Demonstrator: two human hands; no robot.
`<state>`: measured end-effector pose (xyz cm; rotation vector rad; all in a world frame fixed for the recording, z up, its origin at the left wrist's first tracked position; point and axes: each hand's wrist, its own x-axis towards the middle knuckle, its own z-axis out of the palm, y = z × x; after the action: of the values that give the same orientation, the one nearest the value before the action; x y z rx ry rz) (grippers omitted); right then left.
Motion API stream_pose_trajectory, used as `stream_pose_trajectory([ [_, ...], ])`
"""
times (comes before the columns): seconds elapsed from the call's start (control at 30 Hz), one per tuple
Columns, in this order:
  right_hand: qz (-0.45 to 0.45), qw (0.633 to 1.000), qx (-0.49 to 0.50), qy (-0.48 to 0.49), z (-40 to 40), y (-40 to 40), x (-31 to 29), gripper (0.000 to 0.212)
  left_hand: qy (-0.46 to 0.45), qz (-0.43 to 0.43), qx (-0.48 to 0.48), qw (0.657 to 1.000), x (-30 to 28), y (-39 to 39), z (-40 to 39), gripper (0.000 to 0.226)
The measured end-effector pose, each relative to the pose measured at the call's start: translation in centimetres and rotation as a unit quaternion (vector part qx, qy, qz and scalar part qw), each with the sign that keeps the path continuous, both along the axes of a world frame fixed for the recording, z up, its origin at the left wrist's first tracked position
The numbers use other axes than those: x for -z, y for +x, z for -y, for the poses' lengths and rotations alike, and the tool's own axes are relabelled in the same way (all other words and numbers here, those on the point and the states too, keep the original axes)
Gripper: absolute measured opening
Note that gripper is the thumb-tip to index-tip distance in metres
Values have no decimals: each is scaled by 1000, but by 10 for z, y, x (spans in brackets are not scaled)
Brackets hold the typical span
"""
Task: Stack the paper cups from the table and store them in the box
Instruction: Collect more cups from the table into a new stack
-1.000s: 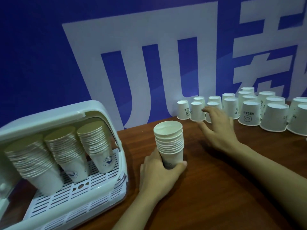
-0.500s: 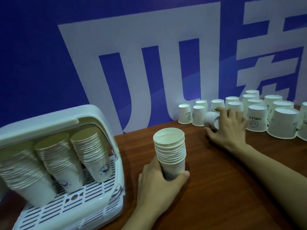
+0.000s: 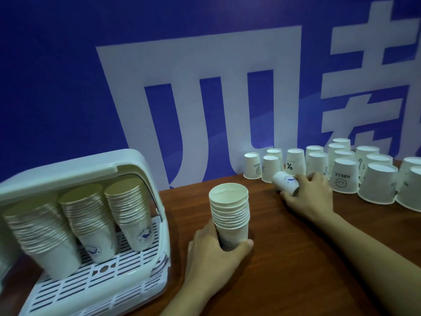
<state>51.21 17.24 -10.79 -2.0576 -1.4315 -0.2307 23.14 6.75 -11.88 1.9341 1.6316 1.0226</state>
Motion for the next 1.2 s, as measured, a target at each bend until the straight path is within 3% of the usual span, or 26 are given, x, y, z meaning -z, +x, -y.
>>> stream_pose_trajectory([
  [0.13,-19,1000,-14,-4,12,-5,0,63,-2,11,-8,1000,-4,-1,0,69],
  [0.2,-95,993,-65,17,23,-16,-4,56,1,11,-9,1000,-5,-1,-1,71],
  [0.3,-301,936,-142,113,42,-41,-32,50,-1,8,-6,1000,-5,0,0,75],
  [0.43,-433,847,-238,196,75,-75,-71,61,-9,-19,9,1000,-9,0,3,74],
  [0.57,-421,816,-365,153,104,-103,-73,60,-18,-41,24,999,-16,1,8,69],
  [0.67,-426,797,-401,151,111,-112,-76,62,-9,-40,26,999,-15,0,9,67],
  [0.83,-331,854,-385,115,105,-113,-64,64,-1,-26,40,999,-10,-1,7,58],
  [1.03,-359,828,-419,103,104,-111,-62,82,11,-27,38,999,-8,0,6,56],
  [1.2,-292,856,-417,88,105,-112,-59,73,15,-20,35,999,-6,0,6,55],
])
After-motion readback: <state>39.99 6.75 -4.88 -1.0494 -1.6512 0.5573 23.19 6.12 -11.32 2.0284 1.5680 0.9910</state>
